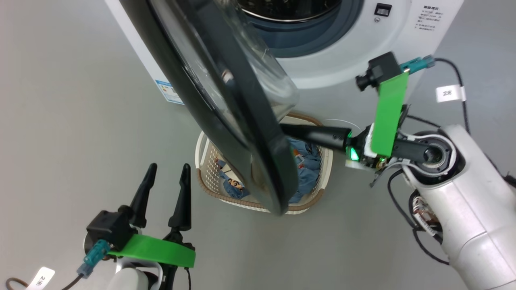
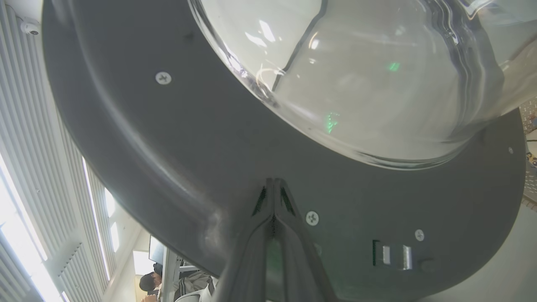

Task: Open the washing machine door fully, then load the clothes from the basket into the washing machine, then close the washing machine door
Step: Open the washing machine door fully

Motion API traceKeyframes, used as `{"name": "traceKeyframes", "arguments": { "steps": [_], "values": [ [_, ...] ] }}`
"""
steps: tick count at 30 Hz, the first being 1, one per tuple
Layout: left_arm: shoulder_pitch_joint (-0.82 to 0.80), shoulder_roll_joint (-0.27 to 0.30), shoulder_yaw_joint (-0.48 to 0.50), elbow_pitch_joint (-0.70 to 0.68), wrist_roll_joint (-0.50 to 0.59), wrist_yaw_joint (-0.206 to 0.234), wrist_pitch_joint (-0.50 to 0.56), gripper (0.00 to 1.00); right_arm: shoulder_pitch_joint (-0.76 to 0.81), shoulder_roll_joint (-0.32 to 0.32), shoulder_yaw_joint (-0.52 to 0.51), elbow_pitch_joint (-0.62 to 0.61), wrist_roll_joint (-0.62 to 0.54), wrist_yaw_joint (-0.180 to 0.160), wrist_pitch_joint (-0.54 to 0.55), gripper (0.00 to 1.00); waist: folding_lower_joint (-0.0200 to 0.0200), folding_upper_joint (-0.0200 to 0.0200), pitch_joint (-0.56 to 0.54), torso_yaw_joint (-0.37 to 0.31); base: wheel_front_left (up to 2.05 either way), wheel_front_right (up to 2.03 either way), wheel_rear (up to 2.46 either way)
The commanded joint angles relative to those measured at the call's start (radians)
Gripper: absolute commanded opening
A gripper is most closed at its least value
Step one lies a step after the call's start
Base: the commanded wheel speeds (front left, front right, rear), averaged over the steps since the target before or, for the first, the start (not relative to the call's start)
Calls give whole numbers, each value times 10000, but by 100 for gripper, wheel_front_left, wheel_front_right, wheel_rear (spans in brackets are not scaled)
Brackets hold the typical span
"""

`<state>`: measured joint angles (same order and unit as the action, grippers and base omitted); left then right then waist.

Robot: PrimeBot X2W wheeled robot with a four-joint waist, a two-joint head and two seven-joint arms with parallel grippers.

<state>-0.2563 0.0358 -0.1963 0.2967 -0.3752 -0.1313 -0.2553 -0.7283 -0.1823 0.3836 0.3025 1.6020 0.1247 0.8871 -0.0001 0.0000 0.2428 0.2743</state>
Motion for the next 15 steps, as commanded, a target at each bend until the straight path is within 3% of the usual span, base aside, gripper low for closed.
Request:
{"name": "traceKeyframes", "arguments": {
  "steps": [1,15],
  "values": [
    [82,145,274,-165,70,6,-65,100,180,309,139,-386,-31,60,98,0,1,0,-50,76,0,0,0],
    [257,145,248,-139,100,6,-65,100,616,694,111,-691,-77,60,214,0,1,0,-321,368,0,0,0]
  ]
}}
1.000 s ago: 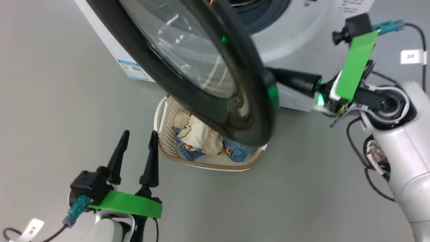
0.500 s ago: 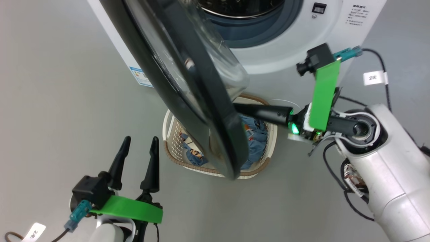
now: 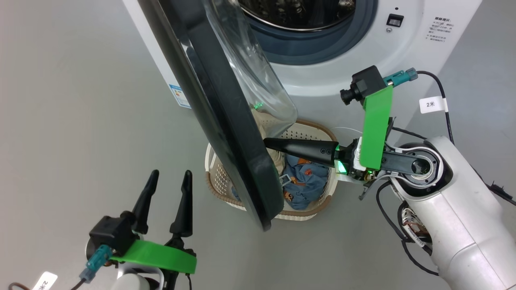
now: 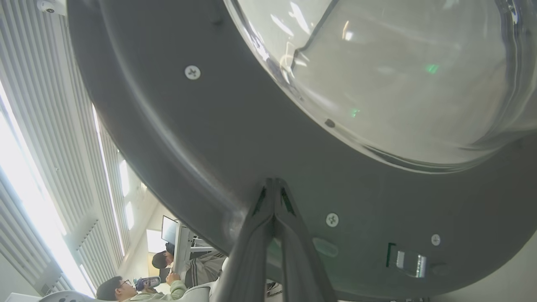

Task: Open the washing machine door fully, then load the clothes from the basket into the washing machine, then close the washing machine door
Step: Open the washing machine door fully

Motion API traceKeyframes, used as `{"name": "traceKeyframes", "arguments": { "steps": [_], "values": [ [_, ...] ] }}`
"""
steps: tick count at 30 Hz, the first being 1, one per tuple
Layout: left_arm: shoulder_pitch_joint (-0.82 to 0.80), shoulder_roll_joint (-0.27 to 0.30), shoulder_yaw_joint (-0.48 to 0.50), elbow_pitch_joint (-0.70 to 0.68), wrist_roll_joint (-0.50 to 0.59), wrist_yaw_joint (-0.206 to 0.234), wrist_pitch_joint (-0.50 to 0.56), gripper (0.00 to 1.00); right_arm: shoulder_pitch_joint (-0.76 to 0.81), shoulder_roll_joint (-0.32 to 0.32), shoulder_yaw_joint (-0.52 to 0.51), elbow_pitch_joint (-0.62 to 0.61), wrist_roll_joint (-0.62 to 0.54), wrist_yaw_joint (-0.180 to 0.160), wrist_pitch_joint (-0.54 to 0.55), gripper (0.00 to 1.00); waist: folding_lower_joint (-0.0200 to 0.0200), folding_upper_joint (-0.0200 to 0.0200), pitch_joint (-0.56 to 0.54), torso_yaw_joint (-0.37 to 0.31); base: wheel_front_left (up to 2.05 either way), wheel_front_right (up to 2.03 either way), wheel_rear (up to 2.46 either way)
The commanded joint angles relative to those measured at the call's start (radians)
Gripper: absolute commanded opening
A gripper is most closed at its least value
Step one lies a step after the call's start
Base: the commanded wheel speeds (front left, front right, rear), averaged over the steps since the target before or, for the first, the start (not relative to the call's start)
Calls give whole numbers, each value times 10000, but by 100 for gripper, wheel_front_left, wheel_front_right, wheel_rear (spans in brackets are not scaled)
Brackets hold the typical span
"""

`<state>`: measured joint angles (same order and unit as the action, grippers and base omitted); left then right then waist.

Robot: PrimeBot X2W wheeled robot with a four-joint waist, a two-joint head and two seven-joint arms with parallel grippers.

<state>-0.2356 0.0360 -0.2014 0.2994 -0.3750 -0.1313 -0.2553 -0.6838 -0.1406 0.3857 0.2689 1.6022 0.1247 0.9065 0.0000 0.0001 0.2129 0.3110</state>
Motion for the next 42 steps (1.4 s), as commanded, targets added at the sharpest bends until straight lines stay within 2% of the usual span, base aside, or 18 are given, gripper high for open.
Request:
{"name": "traceKeyframes", "arguments": {
  "steps": [1,7,8,9,10,11,12,13,14,31,42],
  "values": [
    [50,143,300,-166,98,6,-65,100,171,278,90,-355,-79,60,21,0,0,-1,-22,1,0,0,0],
    [87,145,381,-32,36,6,-65,100,408,127,-72,-474,-603,60,-617,0,0,-1,-203,-135,0,0,0],
    [85,149,390,17,31,6,-65,100,454,43,-67,-517,-792,60,-829,10,0,-1,-239,-176,0,0,0],
    [77,152,396,53,20,6,-65,100,509,-64,-35,-570,-1026,60,-1094,29,0,-1,-276,-219,0,0,0],
    [72,162,407,81,11,6,-65,100,606,-119,-28,-551,-1144,60,-1365,39,0,-1,-318,-270,0,0,0],
    [75,178,413,107,6,6,-65,100,708,-154,-32,-543,-1170,60,-1592,41,0,-1,-376,-325,0,0,0],
    [84,201,425,129,3,6,-65,100,803,-216,-31,-559,-1218,60,-1820,47,0,-1,-426,-385,0,0,0],
    [96,226,443,146,2,6,-65,100,882,-305,-31,-575,-1331,60,-2102,98,0,-1,-469,-450,0,0,0],
    [111,252,456,163,5,6,-65,100,979,-377,-36,-545,-1406,60,-2400,100,0,-1,-519,-516,0,0,0],
    [444,680,719,407,22,6,-65,100,2084,-1878,414,264,-1836,60,-6022,100,0,-1,-1303,-1666,0,0,0],
    [694,684,856,404,16,6,-65,100,3434,-2814,695,402,-1834,60,-8625,100,0,-1,-1596,-1963,0,0,0]
  ]
}}
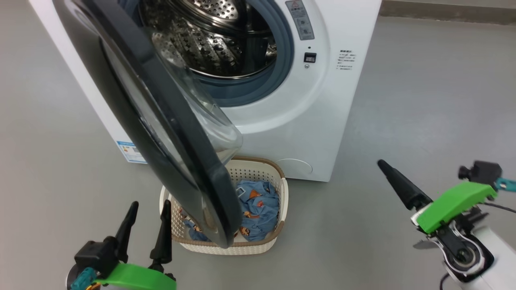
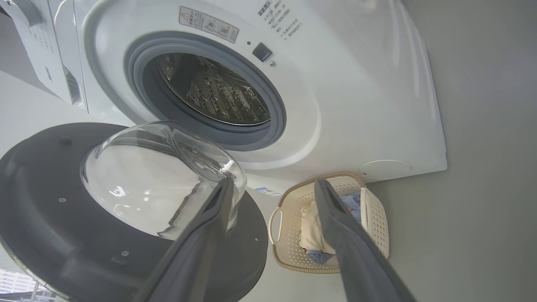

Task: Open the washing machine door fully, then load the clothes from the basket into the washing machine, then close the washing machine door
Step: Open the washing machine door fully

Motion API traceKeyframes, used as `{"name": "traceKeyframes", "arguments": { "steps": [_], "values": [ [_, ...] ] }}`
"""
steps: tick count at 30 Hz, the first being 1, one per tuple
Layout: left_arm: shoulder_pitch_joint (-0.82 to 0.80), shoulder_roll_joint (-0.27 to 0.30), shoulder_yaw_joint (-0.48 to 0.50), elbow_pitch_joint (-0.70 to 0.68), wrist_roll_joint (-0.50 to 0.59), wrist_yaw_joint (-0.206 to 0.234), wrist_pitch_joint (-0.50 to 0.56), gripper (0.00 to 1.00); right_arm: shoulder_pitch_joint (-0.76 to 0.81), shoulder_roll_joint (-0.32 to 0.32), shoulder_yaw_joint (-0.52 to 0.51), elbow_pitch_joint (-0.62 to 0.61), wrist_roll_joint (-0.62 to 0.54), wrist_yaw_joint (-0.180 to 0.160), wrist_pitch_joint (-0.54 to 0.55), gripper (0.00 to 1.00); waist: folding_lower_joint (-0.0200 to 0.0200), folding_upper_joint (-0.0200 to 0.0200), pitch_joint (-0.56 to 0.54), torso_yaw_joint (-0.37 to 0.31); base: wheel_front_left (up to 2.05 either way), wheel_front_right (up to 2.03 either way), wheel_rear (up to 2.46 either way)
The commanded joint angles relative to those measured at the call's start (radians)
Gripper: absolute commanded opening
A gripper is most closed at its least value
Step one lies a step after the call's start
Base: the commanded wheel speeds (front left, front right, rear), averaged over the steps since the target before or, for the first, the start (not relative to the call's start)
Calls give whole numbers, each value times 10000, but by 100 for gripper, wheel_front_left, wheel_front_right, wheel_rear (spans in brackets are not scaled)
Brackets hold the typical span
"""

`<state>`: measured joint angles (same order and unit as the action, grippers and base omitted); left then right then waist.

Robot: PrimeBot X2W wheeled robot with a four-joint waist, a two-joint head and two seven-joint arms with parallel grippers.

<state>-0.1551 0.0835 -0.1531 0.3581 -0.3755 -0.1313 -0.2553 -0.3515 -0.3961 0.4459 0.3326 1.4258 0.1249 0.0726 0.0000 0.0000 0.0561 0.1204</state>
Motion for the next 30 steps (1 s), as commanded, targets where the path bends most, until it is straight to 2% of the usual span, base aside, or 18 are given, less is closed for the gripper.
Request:
{"name": "traceKeyframes", "arguments": {
  "steps": [1,11,16,18,23,30],
  "values": [
    [-92,206,400,-194,20,6,-65,100,211,-329,144,-251,-107,58,-497,100,0,0,-34,-86,0,0,0],
    [108,189,648,-261,68,6,-65,100,742,-961,1141,-146,-919,58,-2409,100,0,0,-112,-318,0,0,0],
    [211,171,775,-319,77,6,-65,100,815,-1178,1712,175,-1518,58,-3147,100,0,0,-104,-360,0,0,0],
    [224,157,812,-344,90,6,-65,100,818,-1213,1751,459,-2084,58,-3314,100,0,0,-71,-357,0,0,0],
    [237,145,928,-378,95,6,-65,100,1098,-814,158,781,-3831,58,-3339,100,0,0,-40,-386,0,0,0],
    [241,101,937,-366,98,6,-65,100,2048,257,-2410,404,-6726,58,-3341,100,0,0,-70,-334,0,0,0]
  ]
}}
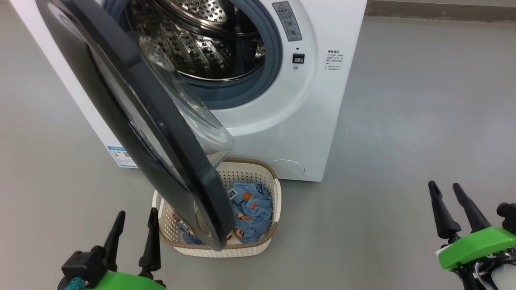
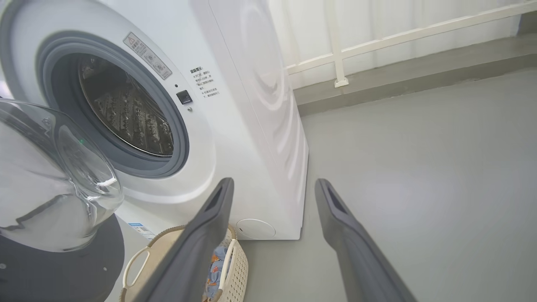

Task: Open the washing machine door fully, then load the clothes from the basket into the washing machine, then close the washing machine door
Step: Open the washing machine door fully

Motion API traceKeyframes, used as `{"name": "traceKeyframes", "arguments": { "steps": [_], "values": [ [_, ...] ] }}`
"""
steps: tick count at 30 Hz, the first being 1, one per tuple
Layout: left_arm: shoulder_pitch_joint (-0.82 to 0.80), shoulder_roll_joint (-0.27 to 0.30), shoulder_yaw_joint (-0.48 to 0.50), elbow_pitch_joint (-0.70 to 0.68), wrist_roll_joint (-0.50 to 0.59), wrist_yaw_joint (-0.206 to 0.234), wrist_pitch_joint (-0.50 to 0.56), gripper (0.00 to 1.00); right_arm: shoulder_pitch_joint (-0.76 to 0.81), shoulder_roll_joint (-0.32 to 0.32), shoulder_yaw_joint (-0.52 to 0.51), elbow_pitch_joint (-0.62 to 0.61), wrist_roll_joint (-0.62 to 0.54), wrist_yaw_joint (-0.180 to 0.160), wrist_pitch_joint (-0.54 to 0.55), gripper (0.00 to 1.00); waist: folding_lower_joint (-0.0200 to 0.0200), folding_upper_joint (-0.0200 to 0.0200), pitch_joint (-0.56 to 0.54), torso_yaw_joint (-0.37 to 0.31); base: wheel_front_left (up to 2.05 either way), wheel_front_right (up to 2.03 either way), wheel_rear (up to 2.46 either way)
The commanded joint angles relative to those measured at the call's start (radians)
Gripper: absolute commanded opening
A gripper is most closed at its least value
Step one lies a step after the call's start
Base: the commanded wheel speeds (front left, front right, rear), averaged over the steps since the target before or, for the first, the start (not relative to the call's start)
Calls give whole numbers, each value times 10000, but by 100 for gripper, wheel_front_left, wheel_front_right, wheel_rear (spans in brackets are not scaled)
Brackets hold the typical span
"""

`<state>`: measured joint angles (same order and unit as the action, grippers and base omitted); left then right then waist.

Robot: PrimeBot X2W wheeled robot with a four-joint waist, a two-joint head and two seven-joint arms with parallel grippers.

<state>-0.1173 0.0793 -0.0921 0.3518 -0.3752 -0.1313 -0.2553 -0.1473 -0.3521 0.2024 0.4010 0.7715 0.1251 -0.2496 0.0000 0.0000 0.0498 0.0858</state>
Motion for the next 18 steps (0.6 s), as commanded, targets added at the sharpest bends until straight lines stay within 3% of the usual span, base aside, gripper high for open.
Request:
{"name": "traceKeyframes", "arguments": {
  "steps": [1,9,18],
  "values": [
    [-133,138,327,-302,95,6,-65,100,144,-33,-235,-409,-557,56,-120,100,0,0,-14,21,0,0,0],
    [-119,129,345,-346,125,6,-65,100,993,828,-1432,-1398,-2857,56,-121,100,0,0,-18,73,0,0,0],
    [-143,128,380,-369,123,6,-65,100,1423,1254,-1794,-1658,-3697,56,-121,100,0,0,31,130,0,0,0]
  ]
}}
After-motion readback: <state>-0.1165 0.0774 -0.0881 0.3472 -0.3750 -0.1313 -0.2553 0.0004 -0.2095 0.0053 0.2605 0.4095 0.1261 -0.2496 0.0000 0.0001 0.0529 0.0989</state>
